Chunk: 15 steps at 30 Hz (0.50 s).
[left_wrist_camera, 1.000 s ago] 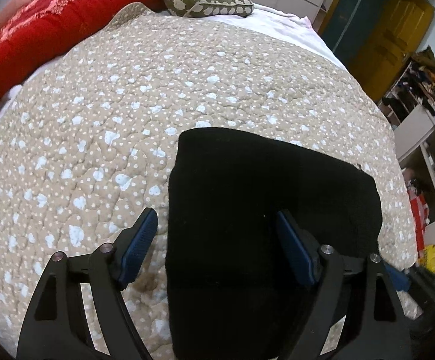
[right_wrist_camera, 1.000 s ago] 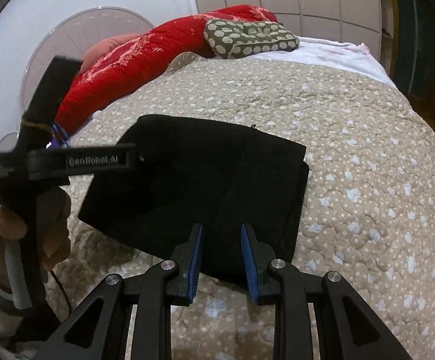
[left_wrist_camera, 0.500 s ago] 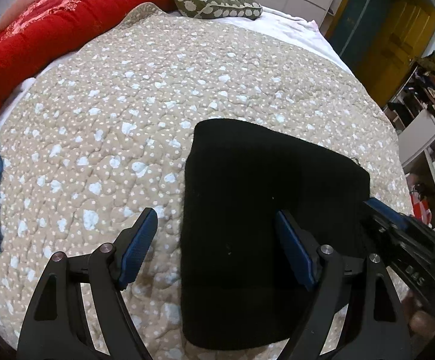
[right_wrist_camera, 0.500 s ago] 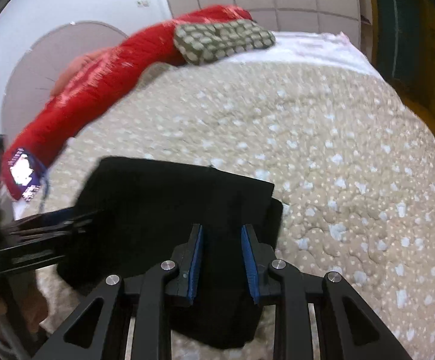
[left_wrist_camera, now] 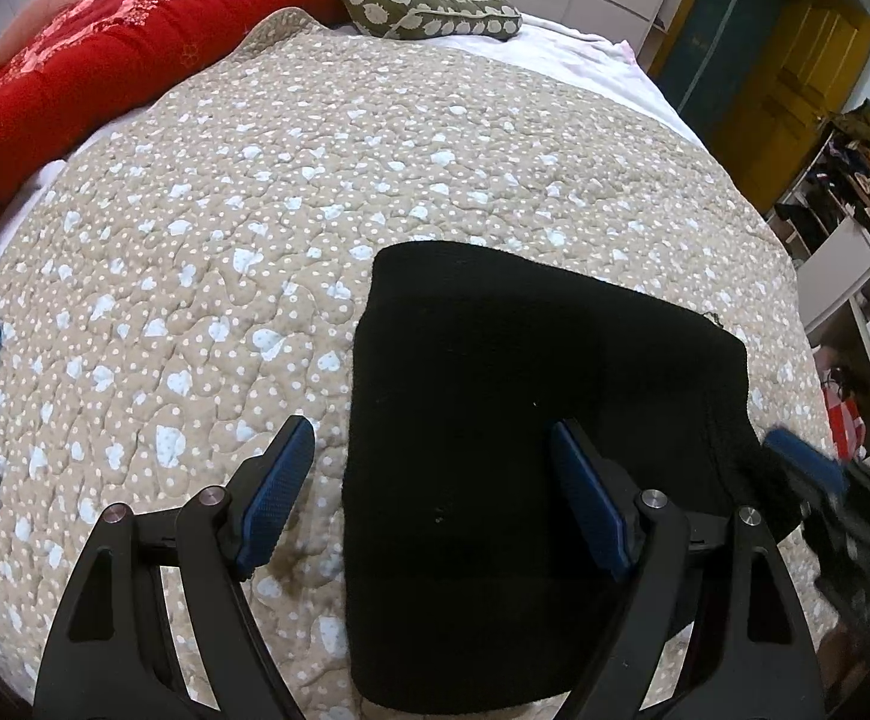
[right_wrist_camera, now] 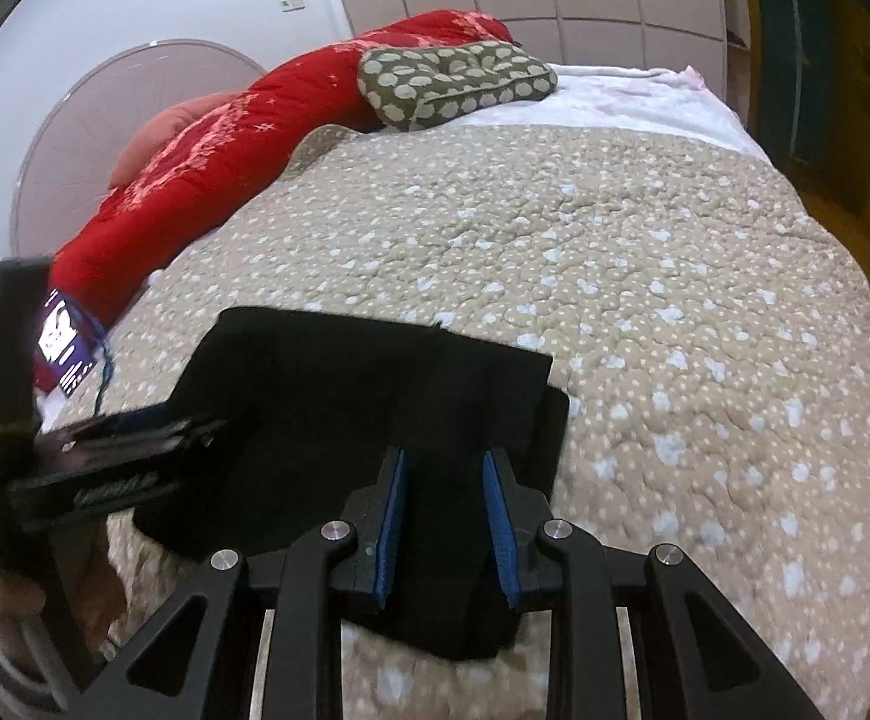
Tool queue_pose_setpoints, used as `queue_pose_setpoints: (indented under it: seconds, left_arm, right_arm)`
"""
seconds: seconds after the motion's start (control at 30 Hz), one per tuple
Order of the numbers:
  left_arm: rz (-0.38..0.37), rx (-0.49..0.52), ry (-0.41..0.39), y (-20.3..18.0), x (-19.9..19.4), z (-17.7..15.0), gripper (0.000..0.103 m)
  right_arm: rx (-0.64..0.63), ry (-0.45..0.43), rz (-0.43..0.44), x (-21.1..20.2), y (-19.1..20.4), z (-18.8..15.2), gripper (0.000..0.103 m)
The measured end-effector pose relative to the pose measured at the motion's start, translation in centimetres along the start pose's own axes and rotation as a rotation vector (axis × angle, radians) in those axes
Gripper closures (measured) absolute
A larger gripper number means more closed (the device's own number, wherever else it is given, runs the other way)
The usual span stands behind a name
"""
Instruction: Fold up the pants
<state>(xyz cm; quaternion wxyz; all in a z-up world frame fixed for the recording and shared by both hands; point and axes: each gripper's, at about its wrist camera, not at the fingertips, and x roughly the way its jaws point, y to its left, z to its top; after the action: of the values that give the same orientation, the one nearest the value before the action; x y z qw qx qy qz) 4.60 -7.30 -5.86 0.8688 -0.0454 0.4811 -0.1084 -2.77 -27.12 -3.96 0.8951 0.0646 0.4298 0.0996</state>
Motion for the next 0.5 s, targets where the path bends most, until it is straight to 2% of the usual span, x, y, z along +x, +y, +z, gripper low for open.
queue_pose_setpoints:
  seconds: [0.17, 0.33, 0.5]
  left_arm:
    - [0.012, 0.006, -0.007, -0.3, -0.1, -0.3, 0.021]
    - [0.016, 0.007, -0.01, -0.5, 0.1, -0.4, 0.021]
    - [0.009, 0.018, 0.003, -0.5, -0.5, -0.4, 0.021]
  right_arm:
    - [-0.017, 0.005, 0.002, -1.2, 0.4, -1.9, 0.078]
    - [-0.018, 0.015, -0.011, -0.1, 0.0, -3.5, 0.073]
    - [0.009, 0.008, 0.017, -0.5, -0.5, -3.3, 0.071]
